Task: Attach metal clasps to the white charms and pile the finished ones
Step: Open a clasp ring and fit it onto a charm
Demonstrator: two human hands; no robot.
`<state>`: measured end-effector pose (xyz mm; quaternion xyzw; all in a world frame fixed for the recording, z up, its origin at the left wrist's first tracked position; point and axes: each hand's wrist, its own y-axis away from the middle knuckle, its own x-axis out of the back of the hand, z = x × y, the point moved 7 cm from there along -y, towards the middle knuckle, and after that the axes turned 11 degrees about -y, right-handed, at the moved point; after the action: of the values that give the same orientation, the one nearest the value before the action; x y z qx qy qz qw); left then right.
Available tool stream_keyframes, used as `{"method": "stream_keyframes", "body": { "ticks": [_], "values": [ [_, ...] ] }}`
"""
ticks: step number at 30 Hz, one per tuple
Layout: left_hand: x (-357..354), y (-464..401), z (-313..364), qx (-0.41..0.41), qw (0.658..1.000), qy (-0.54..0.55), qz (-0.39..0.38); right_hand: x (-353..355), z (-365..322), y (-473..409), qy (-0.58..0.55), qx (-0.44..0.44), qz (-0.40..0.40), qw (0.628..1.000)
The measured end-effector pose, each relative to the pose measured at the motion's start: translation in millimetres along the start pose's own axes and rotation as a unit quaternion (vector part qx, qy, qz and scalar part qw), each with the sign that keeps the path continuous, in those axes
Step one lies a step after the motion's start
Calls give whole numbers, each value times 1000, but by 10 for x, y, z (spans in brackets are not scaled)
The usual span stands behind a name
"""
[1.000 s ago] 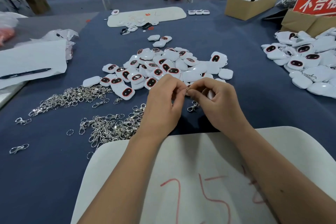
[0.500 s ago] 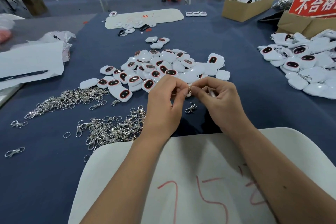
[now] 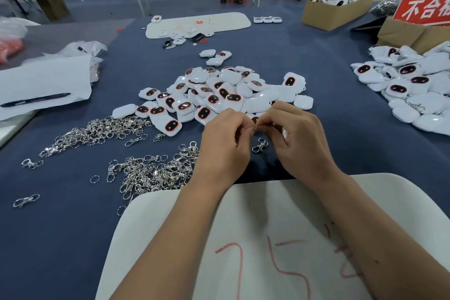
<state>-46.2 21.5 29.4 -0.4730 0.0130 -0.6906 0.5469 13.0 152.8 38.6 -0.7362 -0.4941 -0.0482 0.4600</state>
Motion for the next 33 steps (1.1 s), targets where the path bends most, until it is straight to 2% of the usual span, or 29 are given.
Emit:
{"method": "stream_keyframes", "body": {
  "ticks": [2, 4, 7, 9, 15, 20, 24, 28, 33],
  "values": [
    [45, -2, 20, -1, 1000, -3, 24, 1, -2, 3, -37, -13, 19, 999],
    [81, -7, 52, -7, 999, -1, 45, 12, 69, 8, -123, -69, 44, 989],
    [101, -8, 100, -23, 998, 12, 56, -17, 189, 21, -209, -157, 39, 964],
    [96, -5, 124, -33, 998, 14, 56, -16, 223, 30, -233, -175, 35, 956],
    [70, -5, 141, -48, 998, -2, 43, 17, 193, 39, -221, -159, 49, 961],
    [44, -13, 90, -33, 999, -23, 9, 35, 27, 13, -104, -49, 52, 992],
    [39, -14, 69, -19, 1000, -18, -5, 45, 0, 16, -57, -9, 53, 997],
    [48, -18, 58, -9, 1000, -1, 4, 29, -4, 20, -61, -11, 60, 996],
    [28, -28, 70, -2, 998, 51, 19, 45, 42, 38, -162, -82, 101, 978]
  ]
}}
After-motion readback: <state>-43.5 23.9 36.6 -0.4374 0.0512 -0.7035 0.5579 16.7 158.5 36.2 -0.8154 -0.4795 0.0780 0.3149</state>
